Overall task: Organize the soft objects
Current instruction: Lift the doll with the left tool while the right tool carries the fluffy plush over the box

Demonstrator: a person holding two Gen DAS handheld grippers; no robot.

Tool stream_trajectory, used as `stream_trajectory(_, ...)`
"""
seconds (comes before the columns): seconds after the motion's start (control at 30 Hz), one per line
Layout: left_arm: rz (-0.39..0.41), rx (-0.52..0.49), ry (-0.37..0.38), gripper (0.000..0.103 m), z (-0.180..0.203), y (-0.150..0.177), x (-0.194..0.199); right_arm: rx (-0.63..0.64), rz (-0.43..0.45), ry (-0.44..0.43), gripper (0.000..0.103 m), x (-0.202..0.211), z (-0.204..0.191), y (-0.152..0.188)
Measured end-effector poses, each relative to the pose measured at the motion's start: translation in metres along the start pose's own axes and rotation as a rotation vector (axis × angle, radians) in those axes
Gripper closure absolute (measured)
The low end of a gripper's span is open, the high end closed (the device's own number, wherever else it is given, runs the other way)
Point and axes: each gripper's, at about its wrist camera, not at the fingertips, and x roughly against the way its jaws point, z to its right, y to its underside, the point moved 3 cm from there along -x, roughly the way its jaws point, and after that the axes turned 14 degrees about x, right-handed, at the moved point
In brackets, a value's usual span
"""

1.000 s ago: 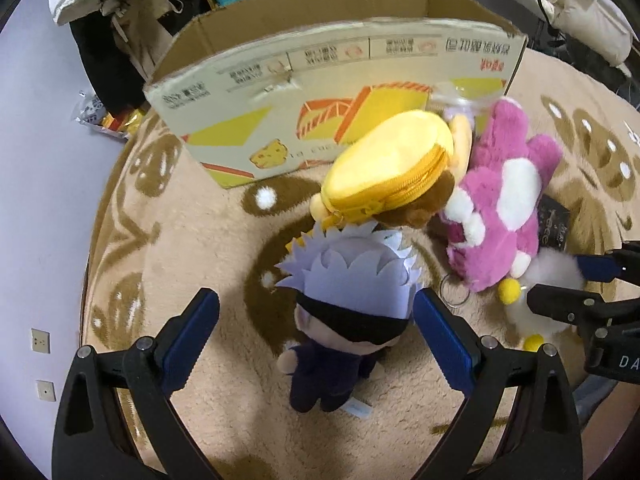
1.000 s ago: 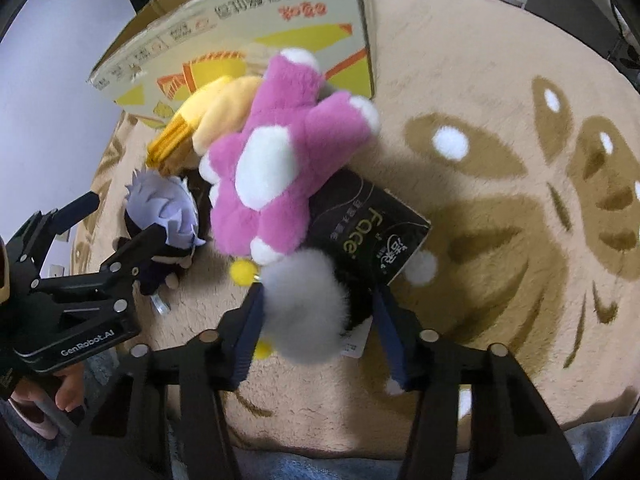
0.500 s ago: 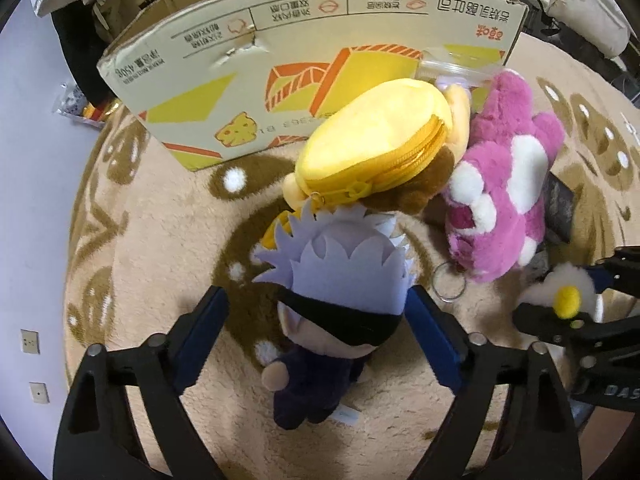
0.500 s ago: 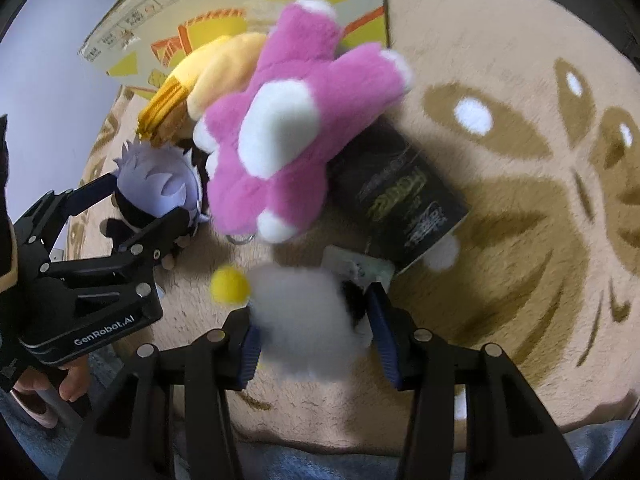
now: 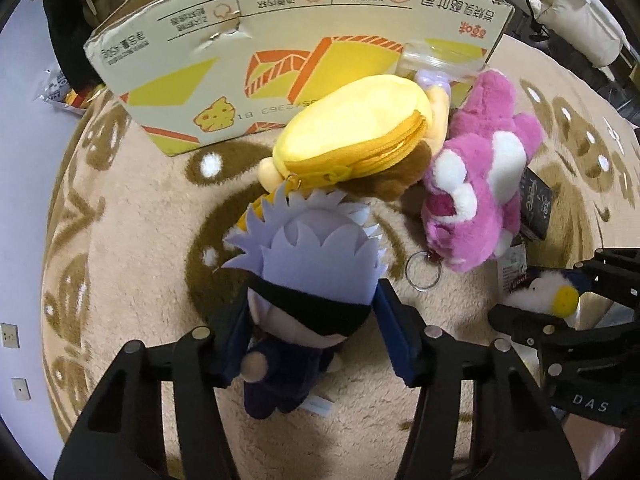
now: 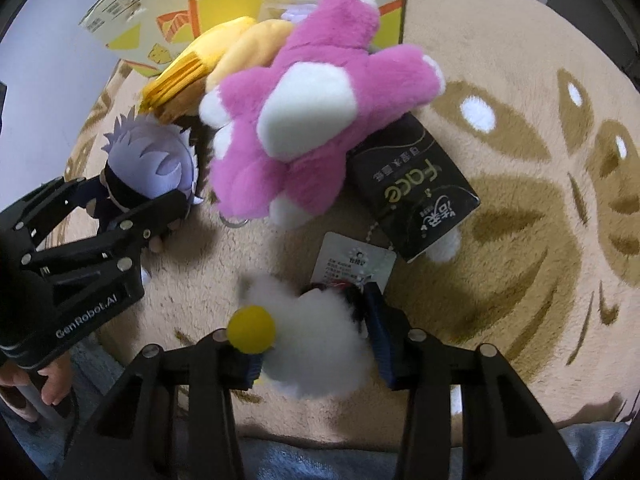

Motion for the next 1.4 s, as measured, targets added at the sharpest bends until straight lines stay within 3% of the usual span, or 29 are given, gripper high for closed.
stream_trajectory(0.33, 0.048, 0.088, -0.001, 0.048, -0.014, 0.003, 0.019, 0.006, 0.064, 0.004, 0.06, 0.017, 0.004, 0.002)
stream_trajectory(1.13, 0.395, 0.199, -0.022, 0.048, -0.039, 0.008, 0.113, 0.03, 0.52, 0.043, 0.06, 0.114, 0.004, 0.011)
stream_trajectory(1.4, 0.538, 0.192, -0.065, 0.047, -0.038, 0.007, 0.134, 0.039, 0.698, 0.134, 0.06, 0.144, 0.002, 0.008)
